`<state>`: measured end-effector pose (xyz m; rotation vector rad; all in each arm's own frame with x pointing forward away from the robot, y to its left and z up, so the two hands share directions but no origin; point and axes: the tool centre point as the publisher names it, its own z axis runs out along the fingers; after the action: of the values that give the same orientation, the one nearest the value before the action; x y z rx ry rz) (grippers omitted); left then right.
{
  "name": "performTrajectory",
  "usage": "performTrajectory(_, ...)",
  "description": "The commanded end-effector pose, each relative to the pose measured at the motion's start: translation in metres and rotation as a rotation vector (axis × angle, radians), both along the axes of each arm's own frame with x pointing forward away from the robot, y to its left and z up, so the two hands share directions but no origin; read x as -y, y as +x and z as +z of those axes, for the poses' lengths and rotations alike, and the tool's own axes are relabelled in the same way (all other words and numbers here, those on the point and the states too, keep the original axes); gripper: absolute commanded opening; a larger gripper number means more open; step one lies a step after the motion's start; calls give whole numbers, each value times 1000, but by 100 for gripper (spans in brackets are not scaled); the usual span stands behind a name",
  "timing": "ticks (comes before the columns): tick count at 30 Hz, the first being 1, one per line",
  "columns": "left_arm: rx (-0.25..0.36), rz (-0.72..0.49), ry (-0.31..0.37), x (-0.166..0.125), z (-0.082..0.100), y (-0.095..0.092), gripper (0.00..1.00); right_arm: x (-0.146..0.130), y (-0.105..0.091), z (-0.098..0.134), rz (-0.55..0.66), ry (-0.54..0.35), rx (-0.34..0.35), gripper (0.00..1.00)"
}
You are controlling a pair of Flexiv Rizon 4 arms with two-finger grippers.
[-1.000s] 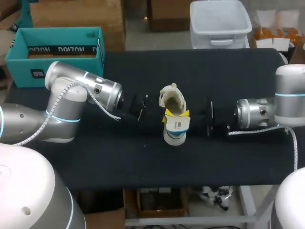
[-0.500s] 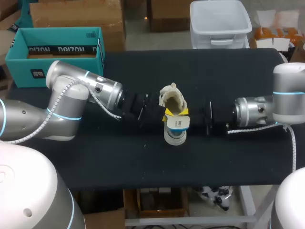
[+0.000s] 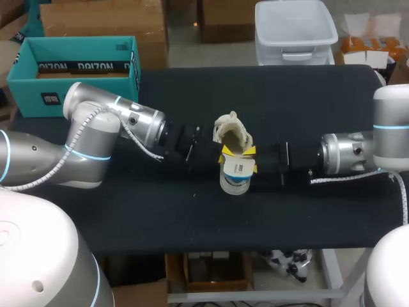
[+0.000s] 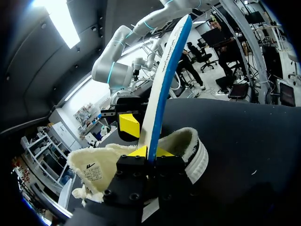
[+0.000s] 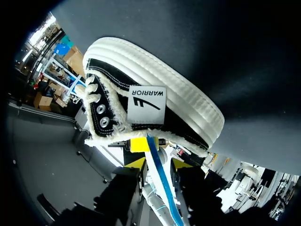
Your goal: Open the shoe tongue, take the insole out of the shoe, put the insole back into the shoe, and pack the shoe into the shoebox
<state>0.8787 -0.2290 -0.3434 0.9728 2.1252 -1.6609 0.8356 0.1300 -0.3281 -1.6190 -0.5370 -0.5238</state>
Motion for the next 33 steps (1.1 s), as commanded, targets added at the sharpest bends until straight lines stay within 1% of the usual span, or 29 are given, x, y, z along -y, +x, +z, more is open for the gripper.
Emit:
performTrajectory(1, 1, 3, -6, 0, -2, 0, 0, 2, -6, 1, -21, -9, 7, 0)
performTrajectory(6, 1, 5, 0, -1, -2, 0, 0, 0, -3, 1, -9, -7, 11, 0)
performTrajectory(7, 0, 4, 1, -1, -2, -1, 2, -1, -3, 1, -7, -8, 11, 0)
performTrajectory(8, -1, 0, 3, -2, -1, -2, 21, -1, -3, 1, -6, -8, 12, 0)
performTrajectory(9, 0, -5, 1, -3, 0, -3, 37, -1, -2, 1, -6, -9, 13, 0)
performTrajectory(10, 3, -9, -3, -3, 2, -5, 46, -1, -2, 1, -7, -10, 13, 0)
performTrajectory(12, 11, -15, -17, -4, 5, -8, 49, -1, -2, 1, -12, -13, 15, 0)
performTrajectory(14, 24, -18, -28, -5, 9, -12, 47, 0, -2, 0, -14, -14, 15, 0)
performTrajectory(18, 49, -20, -45, -6, 17, -18, 26, 1, -2, 0, -25, -22, 16, 0)
performTrajectory(19, 55, -24, -49, -6, 19, -20, 17, 1, -2, 0, -27, -23, 15, 0)
performTrajectory(22, 75, -28, -43, -4, 22, -23, 2, 2, -1, 0, -33, -34, 12, 0)
performTrajectory(28, 98, -45, -22, 0, 21, -27, 0, 1, 1, -2, -40, -51, 12, 0)
performTrajectory(33, 104, -37, 6, 1, 14, -20, 0, -2, 7, -4, -32, -56, 23, 0)
